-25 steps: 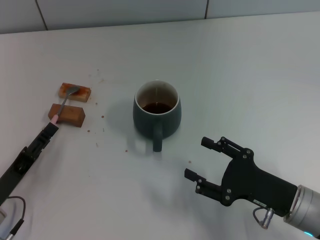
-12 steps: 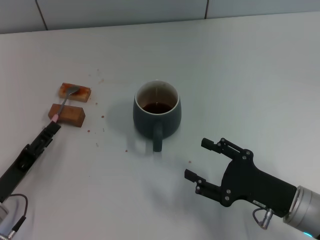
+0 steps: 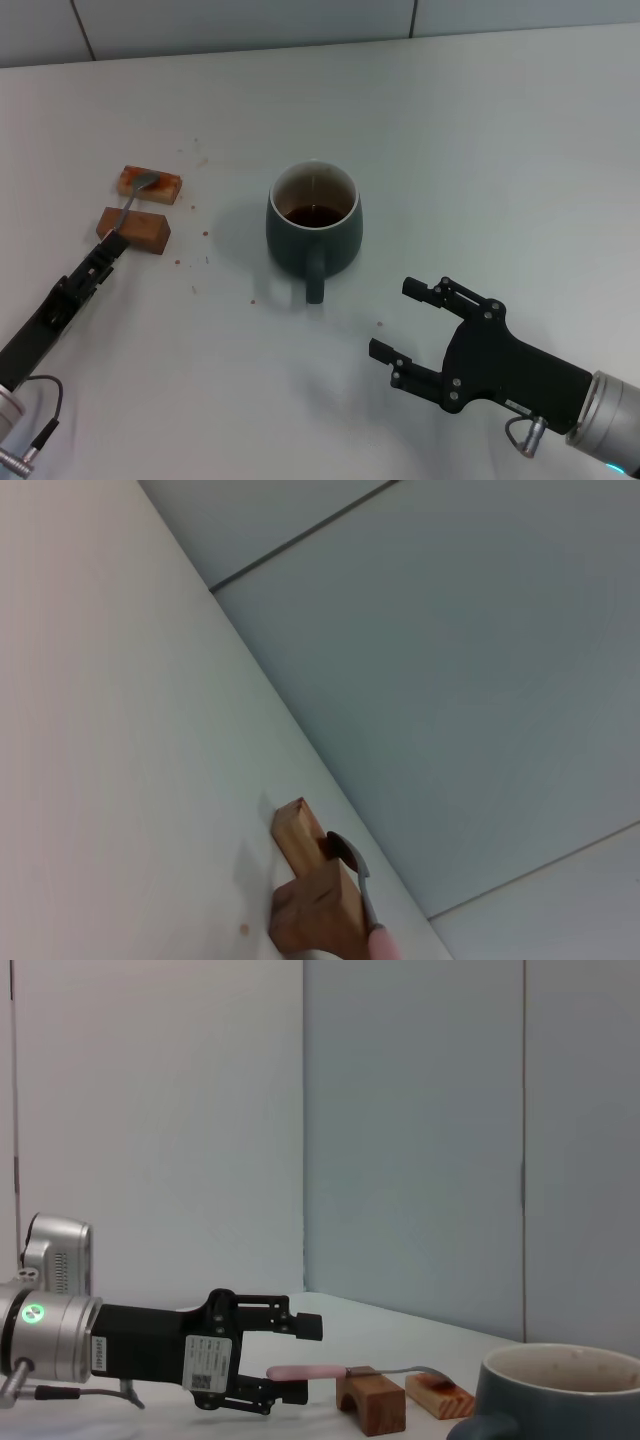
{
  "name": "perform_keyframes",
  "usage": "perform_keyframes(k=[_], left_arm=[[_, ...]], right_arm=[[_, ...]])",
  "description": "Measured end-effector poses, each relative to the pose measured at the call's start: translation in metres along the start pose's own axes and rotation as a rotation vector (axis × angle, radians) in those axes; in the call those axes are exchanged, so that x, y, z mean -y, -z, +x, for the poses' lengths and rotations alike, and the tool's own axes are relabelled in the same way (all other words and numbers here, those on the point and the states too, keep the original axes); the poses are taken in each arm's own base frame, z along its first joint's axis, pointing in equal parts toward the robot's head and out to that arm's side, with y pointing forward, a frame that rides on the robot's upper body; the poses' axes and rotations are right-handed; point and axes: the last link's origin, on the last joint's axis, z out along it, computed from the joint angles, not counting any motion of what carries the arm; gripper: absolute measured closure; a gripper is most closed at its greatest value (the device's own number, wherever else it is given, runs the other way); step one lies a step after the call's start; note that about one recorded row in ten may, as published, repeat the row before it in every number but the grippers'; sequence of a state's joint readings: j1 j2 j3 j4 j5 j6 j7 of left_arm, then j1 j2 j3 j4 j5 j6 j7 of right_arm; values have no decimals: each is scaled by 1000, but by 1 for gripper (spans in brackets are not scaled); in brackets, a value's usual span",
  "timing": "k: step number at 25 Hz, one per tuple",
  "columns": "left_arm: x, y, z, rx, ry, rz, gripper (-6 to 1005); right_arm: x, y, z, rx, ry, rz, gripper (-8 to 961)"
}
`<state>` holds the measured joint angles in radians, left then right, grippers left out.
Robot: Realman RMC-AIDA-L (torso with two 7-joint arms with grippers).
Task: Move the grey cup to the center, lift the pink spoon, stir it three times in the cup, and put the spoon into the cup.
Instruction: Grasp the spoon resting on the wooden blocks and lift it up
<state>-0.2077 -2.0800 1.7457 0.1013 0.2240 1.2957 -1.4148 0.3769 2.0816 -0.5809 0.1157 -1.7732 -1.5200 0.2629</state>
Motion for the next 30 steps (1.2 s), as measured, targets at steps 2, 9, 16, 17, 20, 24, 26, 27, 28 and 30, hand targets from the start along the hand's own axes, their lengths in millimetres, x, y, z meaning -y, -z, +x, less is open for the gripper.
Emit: perform_keyframes(k=[2,9,16,17,20,24,26,27,28,30], left_arm=[[0,0,0,0,0,1,269],[1,-1,0,-1,6,10,275],[2,-3,1,2,11,15,280],[2,-3,1,2,11,15,281],[2,-4,1,4,11,15,302],[2,-5,1,4,18,17,381],[2,-5,1,3,28,20,381],[2,-5,2,3,31,21,381],[2,-5,2,2,34,21,381],[3,-4,2,-2,38,23,381]], right_arm=[[0,0,0,0,-1,-1,196],[1,-1,0,0,0,-3,196],[0,0,0,0,-1,-3,195],[0,0,0,0,-2,-3,195],[0,0,0,0,-3,-3,195],[0,-1,0,0,-4,-2,195],[0,0,0,0,-10,-3,195],[0,0,0,0,-10,-3,195],[0,-1,0,0,-12,-3,195],[1,-1,0,0,-13,-4,195]])
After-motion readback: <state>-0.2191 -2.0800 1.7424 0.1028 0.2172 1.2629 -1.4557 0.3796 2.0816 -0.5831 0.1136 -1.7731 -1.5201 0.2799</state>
